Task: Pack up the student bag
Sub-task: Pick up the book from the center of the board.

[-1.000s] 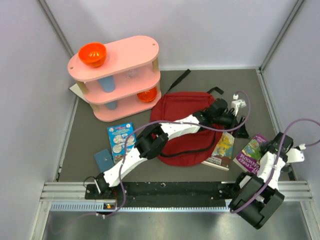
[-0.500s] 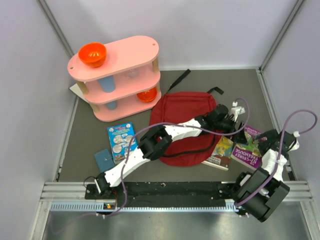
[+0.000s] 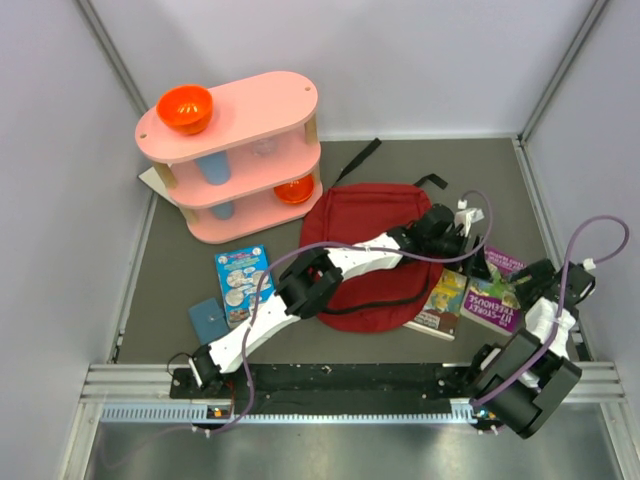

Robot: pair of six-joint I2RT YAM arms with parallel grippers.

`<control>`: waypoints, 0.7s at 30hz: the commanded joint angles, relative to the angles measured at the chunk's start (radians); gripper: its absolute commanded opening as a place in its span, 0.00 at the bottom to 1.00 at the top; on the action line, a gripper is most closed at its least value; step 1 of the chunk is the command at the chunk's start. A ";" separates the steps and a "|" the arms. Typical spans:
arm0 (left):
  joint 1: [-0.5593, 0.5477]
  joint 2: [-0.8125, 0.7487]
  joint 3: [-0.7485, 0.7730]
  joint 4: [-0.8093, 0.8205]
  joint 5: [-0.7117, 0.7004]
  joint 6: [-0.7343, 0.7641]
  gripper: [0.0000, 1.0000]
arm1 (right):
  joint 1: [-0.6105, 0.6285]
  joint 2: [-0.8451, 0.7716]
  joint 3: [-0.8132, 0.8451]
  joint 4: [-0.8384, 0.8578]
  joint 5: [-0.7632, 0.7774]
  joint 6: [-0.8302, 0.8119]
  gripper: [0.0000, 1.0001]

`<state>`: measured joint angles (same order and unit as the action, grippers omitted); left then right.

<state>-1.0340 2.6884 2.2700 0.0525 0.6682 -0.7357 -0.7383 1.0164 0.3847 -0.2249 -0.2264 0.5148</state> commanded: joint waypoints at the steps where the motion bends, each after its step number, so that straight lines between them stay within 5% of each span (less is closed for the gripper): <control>1: -0.035 0.063 0.006 -0.048 0.057 -0.063 0.80 | 0.025 -0.019 -0.023 -0.094 -0.339 0.059 0.73; 6: -0.032 0.057 0.002 -0.040 0.088 -0.077 0.60 | 0.025 -0.152 -0.032 -0.099 -0.406 0.082 0.66; 7: -0.031 0.054 0.000 -0.034 0.094 -0.079 0.46 | 0.025 -0.173 -0.033 -0.105 -0.403 0.088 0.66; 12: -0.024 0.016 -0.027 0.009 0.105 -0.083 0.19 | 0.025 -0.228 -0.029 -0.119 -0.413 0.116 0.66; 14: -0.018 0.005 -0.030 0.017 0.099 -0.087 0.00 | 0.027 -0.219 -0.018 -0.129 -0.415 0.116 0.66; 21: 0.005 -0.084 -0.092 0.030 0.051 -0.073 0.00 | 0.025 -0.210 0.054 -0.204 -0.352 0.105 0.73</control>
<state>-1.0298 2.6900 2.2250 0.0303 0.7452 -0.8219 -0.7345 0.8146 0.3626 -0.3222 -0.4606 0.5678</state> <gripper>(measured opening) 0.010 0.674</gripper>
